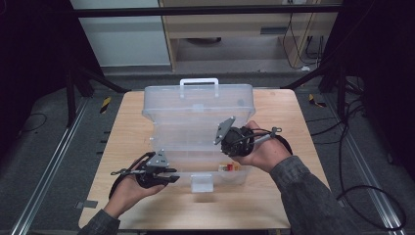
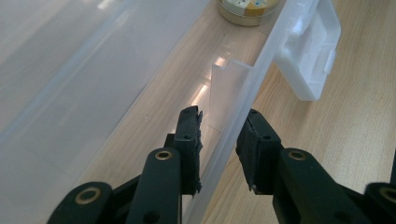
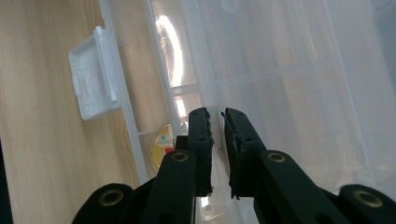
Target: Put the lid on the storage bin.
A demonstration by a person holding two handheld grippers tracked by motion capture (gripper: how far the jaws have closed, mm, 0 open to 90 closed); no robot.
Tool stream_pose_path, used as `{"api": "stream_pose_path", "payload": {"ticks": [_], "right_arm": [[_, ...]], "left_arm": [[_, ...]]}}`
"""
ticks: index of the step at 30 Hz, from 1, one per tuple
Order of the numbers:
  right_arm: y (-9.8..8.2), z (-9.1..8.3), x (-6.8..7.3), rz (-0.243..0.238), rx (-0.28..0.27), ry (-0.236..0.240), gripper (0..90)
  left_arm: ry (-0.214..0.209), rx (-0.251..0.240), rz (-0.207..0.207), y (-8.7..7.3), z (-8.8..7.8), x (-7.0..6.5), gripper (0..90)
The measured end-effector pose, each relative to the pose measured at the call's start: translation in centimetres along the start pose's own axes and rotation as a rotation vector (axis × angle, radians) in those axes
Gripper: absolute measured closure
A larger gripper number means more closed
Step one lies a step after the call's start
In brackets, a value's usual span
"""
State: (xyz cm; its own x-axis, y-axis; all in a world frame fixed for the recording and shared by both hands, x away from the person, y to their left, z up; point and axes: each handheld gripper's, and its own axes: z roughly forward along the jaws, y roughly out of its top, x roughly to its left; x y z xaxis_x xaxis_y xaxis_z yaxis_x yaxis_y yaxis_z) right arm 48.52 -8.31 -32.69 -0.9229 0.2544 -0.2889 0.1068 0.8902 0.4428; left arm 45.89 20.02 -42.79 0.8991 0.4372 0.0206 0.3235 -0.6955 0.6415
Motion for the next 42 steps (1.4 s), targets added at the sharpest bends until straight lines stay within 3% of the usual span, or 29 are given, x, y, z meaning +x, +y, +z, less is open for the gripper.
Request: {"api": "stream_pose_path", "payload": {"ticks": [13, 19, 27, 33, 42], "right_arm": [[0.0, 0.0, -0.1, 0.003, -0.003, 0.005, 81.7], [0.0, 0.0, -0.1, 0.001, -0.002, 0.006, 81.8], [-0.1, 0.0, -0.2, 0.000, -0.004, 0.008, 82.0], [-0.1, -0.1, -0.2, 0.003, -0.004, 0.009, 82.0], [-0.1, -0.1, -0.2, 0.004, -0.005, 0.014, 82.0]], "left_arm": [[-0.001, -0.002, -0.002, 0.0, 0.0, 0.0, 69.2], [0.006, -0.015, -0.026, -0.1, 0.0, 0.0, 65.1], [0.001, -0.079, -0.047, 0.3, -2.0, -0.2, 54.3], [-0.014, -0.089, -0.030, 0.7, -3.4, -0.6, 53.3], [0.008, -0.105, -0.026, 1.2, -5.4, -0.6, 54.7]]}}
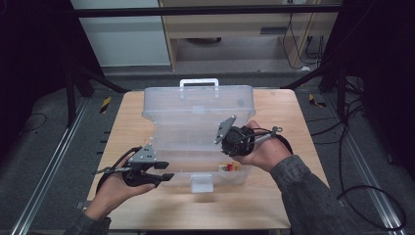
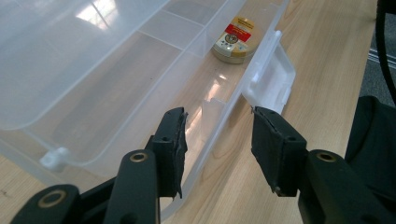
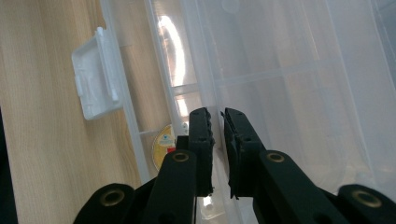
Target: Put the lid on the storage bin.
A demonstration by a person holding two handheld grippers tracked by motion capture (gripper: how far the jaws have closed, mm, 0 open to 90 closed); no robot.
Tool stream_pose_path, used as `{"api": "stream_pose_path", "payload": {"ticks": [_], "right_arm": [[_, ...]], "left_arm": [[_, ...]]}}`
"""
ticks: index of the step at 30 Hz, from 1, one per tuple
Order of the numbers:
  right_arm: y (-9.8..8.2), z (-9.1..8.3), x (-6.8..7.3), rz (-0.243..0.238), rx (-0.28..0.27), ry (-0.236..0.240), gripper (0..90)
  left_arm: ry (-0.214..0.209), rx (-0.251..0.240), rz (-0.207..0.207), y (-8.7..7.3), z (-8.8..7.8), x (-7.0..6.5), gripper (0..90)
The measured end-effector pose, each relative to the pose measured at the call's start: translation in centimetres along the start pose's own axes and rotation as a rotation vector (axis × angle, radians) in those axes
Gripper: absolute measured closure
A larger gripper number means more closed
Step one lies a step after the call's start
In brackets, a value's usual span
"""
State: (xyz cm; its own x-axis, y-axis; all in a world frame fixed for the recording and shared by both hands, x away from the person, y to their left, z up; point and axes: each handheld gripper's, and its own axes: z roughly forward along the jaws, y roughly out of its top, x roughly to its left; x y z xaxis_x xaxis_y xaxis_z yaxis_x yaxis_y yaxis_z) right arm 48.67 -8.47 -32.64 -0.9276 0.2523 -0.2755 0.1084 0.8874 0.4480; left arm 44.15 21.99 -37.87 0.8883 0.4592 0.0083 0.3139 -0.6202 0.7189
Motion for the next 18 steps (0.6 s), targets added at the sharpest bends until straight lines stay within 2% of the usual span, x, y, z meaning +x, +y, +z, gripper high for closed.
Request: {"api": "stream_pose_path", "payload": {"ticks": [6, 12, 13, 18], "right_arm": [[0.0, 0.0, 0.0, 0.002, -0.001, 0.001, 81.9], [0.0, 0.0, 0.0, 0.005, -0.001, 0.002, 81.9], [0.0, 0.0, 0.0, 0.005, -0.002, 0.002, 82.0], [0.0, 0.0, -0.1, 0.002, -0.001, 0.002, 81.9]], "left_arm": [[0.021, -0.018, -0.017, 0.2, -1.9, 0.6, 54.9], [0.010, -0.024, -0.033, -0.1, -2.8, 1.2, 55.2], [0.025, -0.015, -0.035, -0.2, -3.2, 1.4, 55.1], [0.038, -0.024, -0.045, -0.4, -3.8, 1.8, 55.4]]}}
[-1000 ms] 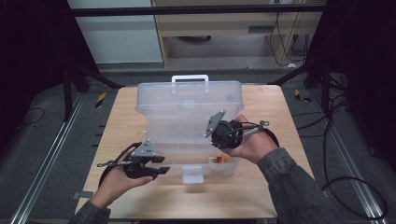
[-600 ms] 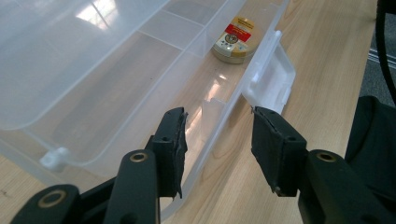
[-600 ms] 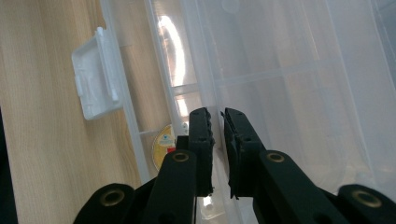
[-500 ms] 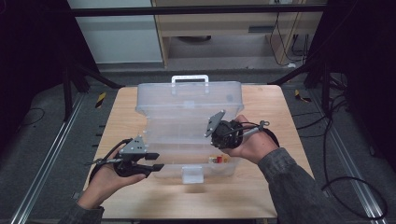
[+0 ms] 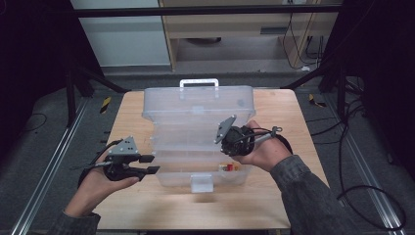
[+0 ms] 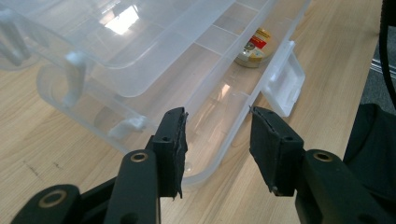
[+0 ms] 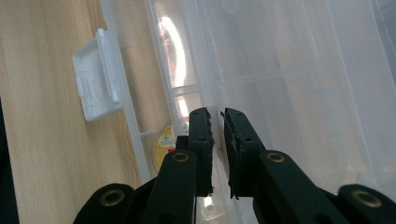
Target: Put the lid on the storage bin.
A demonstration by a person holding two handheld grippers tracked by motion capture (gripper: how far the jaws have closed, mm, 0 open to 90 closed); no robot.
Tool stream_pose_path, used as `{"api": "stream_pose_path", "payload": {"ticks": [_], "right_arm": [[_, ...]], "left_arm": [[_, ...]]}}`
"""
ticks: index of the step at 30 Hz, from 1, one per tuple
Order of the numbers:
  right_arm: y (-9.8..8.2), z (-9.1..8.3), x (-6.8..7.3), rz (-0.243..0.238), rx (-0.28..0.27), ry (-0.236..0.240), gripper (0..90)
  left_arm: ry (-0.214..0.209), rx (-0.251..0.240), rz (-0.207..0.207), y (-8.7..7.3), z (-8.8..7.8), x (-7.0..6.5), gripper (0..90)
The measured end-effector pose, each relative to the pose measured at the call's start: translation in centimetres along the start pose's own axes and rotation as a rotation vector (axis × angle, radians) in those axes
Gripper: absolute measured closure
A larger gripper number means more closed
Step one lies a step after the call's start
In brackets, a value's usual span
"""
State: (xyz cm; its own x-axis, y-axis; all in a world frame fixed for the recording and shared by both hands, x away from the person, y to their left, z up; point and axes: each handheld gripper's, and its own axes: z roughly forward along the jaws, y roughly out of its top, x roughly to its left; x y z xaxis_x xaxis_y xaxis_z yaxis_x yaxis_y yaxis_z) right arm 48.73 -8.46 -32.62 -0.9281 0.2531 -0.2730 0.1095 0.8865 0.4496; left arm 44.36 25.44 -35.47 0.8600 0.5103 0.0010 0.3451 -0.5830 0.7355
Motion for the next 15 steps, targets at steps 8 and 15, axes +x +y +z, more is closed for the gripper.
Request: {"api": "stream_pose_path", "payload": {"ticks": [8, 15], "right_arm": [[0.0, 0.0, 0.0, 0.002, 0.001, 0.001, 81.9], [-0.1, 0.0, 0.0, 0.010, 0.001, 0.004, 81.8]], "left_arm": [[0.061, -0.051, -0.042, 0.1, -1.4, 1.2, 56.8], [0.127, -0.129, -0.115, 0.7, -3.0, 3.5, 57.4]]}}
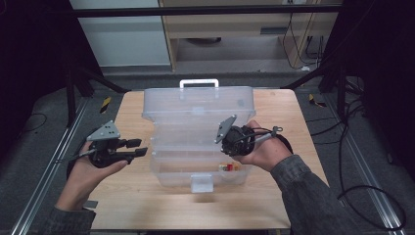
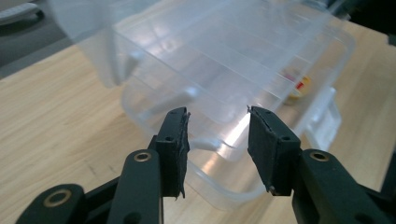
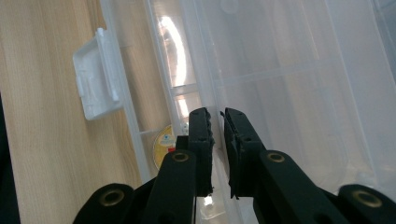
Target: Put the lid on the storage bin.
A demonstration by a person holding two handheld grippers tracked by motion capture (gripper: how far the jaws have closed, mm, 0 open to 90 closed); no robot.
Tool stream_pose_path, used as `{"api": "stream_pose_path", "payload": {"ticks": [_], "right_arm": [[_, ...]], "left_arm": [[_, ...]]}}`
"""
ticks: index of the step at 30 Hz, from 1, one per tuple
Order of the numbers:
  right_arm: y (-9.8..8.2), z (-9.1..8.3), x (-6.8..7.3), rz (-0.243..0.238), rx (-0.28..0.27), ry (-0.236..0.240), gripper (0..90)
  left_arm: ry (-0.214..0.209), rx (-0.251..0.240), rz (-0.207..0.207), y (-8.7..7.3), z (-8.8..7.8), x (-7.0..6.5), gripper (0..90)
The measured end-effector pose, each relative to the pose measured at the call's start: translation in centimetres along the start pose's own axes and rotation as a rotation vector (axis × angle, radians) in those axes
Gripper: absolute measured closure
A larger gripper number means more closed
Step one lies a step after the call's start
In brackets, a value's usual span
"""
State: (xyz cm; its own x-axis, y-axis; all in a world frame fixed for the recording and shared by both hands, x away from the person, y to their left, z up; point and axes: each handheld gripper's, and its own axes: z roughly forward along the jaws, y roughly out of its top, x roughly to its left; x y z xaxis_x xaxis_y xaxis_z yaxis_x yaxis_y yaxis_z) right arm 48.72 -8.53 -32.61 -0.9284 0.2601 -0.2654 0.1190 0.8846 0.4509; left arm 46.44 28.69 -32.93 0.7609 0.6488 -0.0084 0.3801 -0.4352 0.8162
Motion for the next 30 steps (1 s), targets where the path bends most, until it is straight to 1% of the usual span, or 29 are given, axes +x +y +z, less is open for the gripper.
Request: {"api": "stream_pose_path", "payload": {"ticks": [1, 3, 7, 8, 9, 11, 12, 15, 16, 18, 21, 23, 30], "right_arm": [[0.0, 0.0, 0.0, -0.003, 0.001, 0.001, 81.8], [0.0, 0.0, 0.0, -0.003, 0.002, 0.002, 81.7], [0.1, 0.0, -0.1, -0.009, 0.003, 0.003, 81.6], [0.1, 0.0, 0.0, -0.006, 0.002, 0.003, 81.6], [0.1, 0.0, 0.0, 0.002, 0.004, 0.002, 81.6], [0.0, 0.0, 0.0, -0.007, 0.003, 0.002, 81.5], [0.0, 0.0, 0.0, -0.006, 0.003, 0.001, 81.5], [0.0, 0.0, 0.0, -0.007, 0.003, 0.002, 81.5], [0.0, 0.0, 0.0, -0.006, 0.004, 0.002, 81.4], [0.0, 0.0, 0.0, -0.006, 0.003, 0.003, 81.4], [0.0, -0.1, 0.0, -0.004, 0.002, 0.003, 81.4], [0.0, 0.0, 0.0, -0.001, 0.002, 0.004, 81.4], [0.0, 0.0, 0.1, 0.000, 0.004, 0.004, 81.1]], "left_arm": [[0.004, 0.004, -0.004, 0.2, 0.0, 0.4, 58.4], [0.019, 0.000, -0.016, 0.5, 0.1, 0.9, 62.0], [0.034, -0.011, -0.031, 1.2, 0.7, 1.3, 73.5], [0.040, -0.025, -0.040, 1.4, 0.9, 1.4, 78.1], [0.032, -0.032, -0.051, 1.5, 1.0, 1.4, 80.9], [0.024, -0.059, -0.067, 1.8, 1.3, 1.4, 86.9], [0.024, -0.063, -0.070, 2.0, 1.5, 1.3, 89.2], [0.030, -0.075, -0.079, 2.5, 2.0, 1.1, 89.7], [0.028, -0.080, -0.088, 2.7, 2.1, 1.1, 89.8], [0.029, -0.096, -0.099, 2.8, 2.2, 1.0, 89.8], [0.034, -0.107, -0.111, 2.9, 2.3, 0.8, 89.8], [0.027, -0.112, -0.111, 2.8, 2.3, 0.7, 89.8], [0.028, -0.115, -0.111, 2.8, 2.0, 0.7, 89.7]]}}
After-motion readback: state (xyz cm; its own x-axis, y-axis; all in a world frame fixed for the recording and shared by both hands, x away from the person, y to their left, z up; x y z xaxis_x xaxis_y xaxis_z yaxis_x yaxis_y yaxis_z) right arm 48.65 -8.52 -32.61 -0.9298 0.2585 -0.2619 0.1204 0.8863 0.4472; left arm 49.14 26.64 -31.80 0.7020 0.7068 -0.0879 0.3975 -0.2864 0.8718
